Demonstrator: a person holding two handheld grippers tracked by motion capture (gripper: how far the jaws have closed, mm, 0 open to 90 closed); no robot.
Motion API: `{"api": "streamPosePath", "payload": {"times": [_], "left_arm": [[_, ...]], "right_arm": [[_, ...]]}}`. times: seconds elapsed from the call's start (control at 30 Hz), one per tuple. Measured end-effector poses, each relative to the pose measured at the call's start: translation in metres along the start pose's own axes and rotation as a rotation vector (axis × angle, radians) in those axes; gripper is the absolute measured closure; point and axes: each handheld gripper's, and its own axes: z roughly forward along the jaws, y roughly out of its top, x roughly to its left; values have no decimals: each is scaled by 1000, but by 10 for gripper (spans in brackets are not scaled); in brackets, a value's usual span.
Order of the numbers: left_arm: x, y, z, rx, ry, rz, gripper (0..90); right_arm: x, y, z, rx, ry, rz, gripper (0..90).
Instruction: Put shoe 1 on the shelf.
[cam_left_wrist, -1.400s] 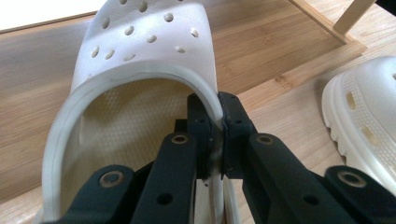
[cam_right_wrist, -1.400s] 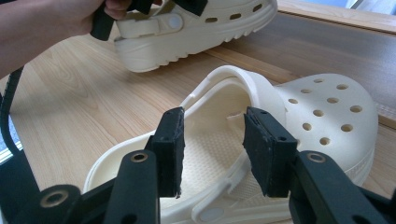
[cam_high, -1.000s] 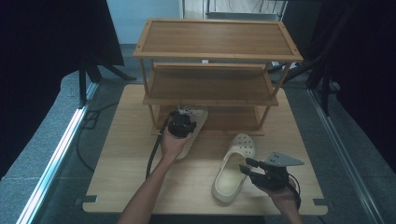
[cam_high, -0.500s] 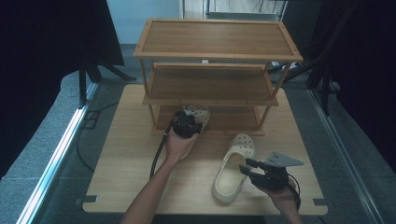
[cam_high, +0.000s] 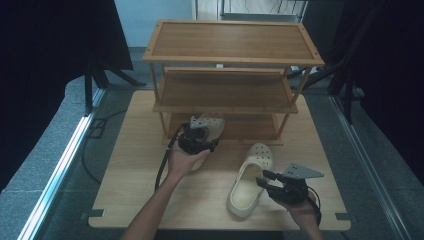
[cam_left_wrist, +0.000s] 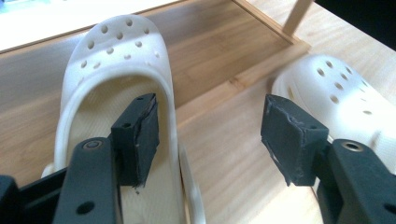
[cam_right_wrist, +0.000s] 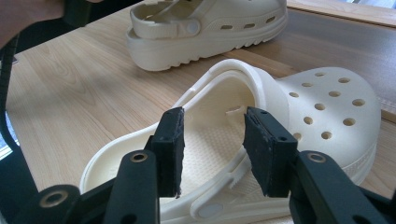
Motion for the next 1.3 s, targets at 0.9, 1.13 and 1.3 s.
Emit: {"api": "streamPosePath", "payload": {"times": [0.9,1.13,1.3], "left_arm": [[30,-89,-74,-21,0,6,868],[36,-102,-63,43,-11,-18,896],[38,-103,-56,60,-7,-20,895]], "right_arm": [[0,-1,1,4,-2,1,581],[-1,-1,0,8,-2,3,581],[-2,-2,-1,6,-4,6,581]]}}
